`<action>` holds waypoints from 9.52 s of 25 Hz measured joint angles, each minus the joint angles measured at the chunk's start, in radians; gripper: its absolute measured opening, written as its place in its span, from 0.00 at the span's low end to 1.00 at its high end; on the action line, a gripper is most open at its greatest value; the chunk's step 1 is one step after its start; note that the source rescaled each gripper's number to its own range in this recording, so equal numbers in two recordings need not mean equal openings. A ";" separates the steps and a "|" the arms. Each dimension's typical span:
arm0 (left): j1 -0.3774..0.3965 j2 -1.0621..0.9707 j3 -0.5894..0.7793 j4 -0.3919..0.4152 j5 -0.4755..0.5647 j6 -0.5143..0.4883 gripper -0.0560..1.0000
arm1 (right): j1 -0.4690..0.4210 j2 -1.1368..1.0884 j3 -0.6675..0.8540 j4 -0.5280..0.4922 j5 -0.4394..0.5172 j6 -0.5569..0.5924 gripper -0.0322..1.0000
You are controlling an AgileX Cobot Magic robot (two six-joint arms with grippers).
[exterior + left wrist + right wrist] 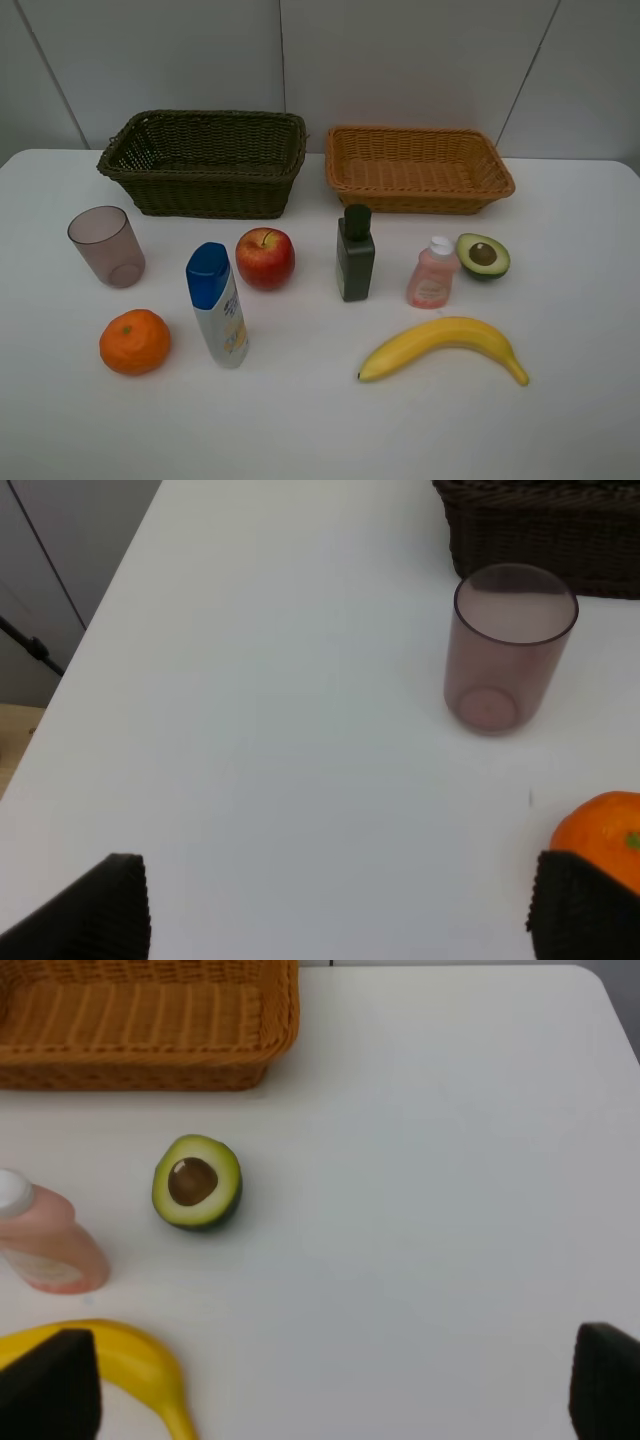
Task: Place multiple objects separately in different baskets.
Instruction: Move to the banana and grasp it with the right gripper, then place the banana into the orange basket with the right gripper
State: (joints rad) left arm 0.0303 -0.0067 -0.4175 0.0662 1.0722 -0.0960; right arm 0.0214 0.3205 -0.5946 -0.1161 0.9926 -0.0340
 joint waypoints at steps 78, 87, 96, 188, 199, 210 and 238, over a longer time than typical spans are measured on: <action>0.000 0.000 0.000 0.000 0.000 0.000 1.00 | 0.264 1.353 -0.040 0.058 -0.591 -0.606 0.99; 0.000 0.000 0.000 0.000 0.000 0.000 1.00 | 0.264 1.410 -0.040 0.060 -0.612 -0.606 0.99; 0.000 0.000 0.000 0.000 0.000 0.000 1.00 | 0.264 1.415 -0.040 0.060 -0.618 -0.606 0.95; 0.000 0.000 0.000 0.000 0.000 0.000 1.00 | 0.163 1.628 -1.076 0.102 -0.140 -0.654 0.09; 0.000 0.000 0.000 0.000 0.000 0.000 1.00 | 0.114 1.871 -1.267 0.104 -0.162 -0.659 0.09; 0.000 0.000 0.000 0.000 0.000 0.000 1.00 | 0.051 2.001 -1.327 0.116 -0.199 -0.662 0.09; 0.000 0.000 0.000 0.000 0.000 0.000 1.00 | 0.043 2.026 -1.329 0.154 -0.211 -0.663 0.09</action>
State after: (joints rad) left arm 0.0303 -0.0067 -0.4175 0.0662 1.0722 -0.0960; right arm 0.0646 2.3464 -1.9238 0.0375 0.7811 -0.6971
